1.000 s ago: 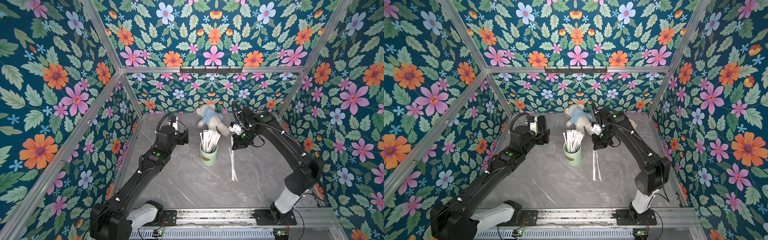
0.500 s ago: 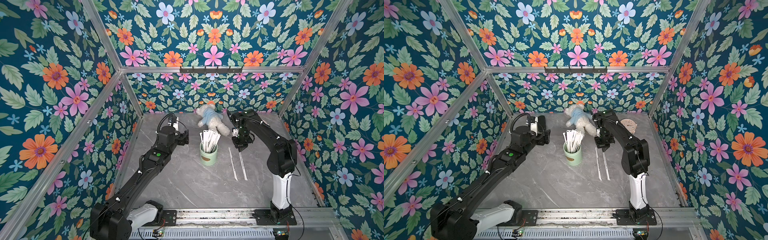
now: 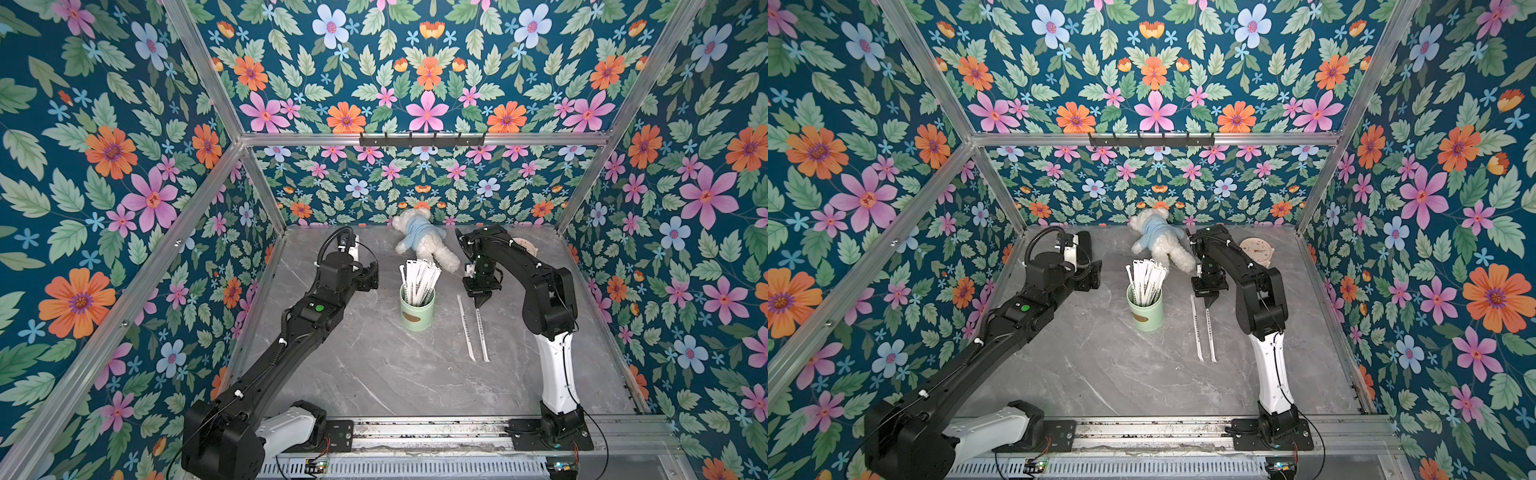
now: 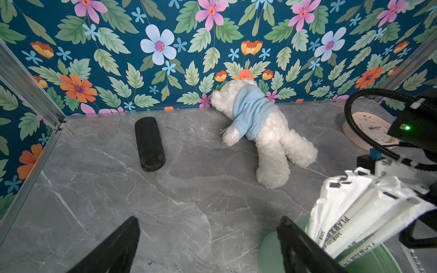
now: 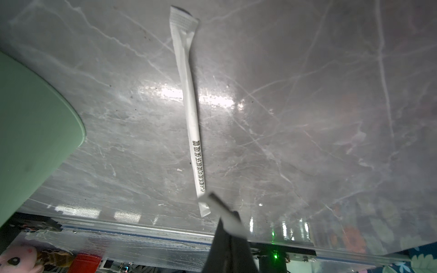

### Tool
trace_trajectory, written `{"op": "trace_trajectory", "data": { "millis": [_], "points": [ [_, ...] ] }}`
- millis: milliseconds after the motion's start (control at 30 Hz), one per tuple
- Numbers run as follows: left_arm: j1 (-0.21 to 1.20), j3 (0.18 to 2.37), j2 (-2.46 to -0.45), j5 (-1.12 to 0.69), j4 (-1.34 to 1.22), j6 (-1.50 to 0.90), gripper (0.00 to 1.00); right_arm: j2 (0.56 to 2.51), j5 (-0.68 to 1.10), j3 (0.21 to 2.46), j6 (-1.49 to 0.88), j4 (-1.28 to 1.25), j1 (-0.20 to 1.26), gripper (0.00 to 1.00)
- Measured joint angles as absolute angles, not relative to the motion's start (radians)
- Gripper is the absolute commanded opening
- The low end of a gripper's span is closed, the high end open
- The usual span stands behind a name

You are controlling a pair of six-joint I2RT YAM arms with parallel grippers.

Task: Take the straws out of the storage container
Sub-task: Place the straw at the center of the board, then adjust the straw in the container.

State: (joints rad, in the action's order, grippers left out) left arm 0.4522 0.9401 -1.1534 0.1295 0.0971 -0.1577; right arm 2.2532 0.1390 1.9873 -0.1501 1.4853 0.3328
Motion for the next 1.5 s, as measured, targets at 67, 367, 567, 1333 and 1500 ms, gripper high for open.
{"op": "trace_trajectory", "data": {
  "millis": [67,367,567,1333,1500],
  "points": [
    [0.452,0.939,-1.154,0.131,0.097,-0.155,0.93,2.272,0.146,1.996,-0.149,1.483,0.328,0.07],
    [0.456,0.939,-1.154,0.133,0.097,-0.154,0.93,2.333,0.169,2.028,-0.147,1.471,0.306,0.13],
    [0.457,0.938,-1.155,0.133,0.097,-0.151,0.93,2.349,0.176,2.03,-0.147,1.468,0.299,0.16],
    [0.46,0.938,-1.153,0.134,0.093,-0.151,0.93,1.74,0.124,1.709,-0.247,1.158,0.541,0.25],
    [0.464,0.937,-1.153,0.134,0.09,-0.151,0.93,1.676,0.128,1.611,-0.317,0.998,0.579,0.26]
  ]
}}
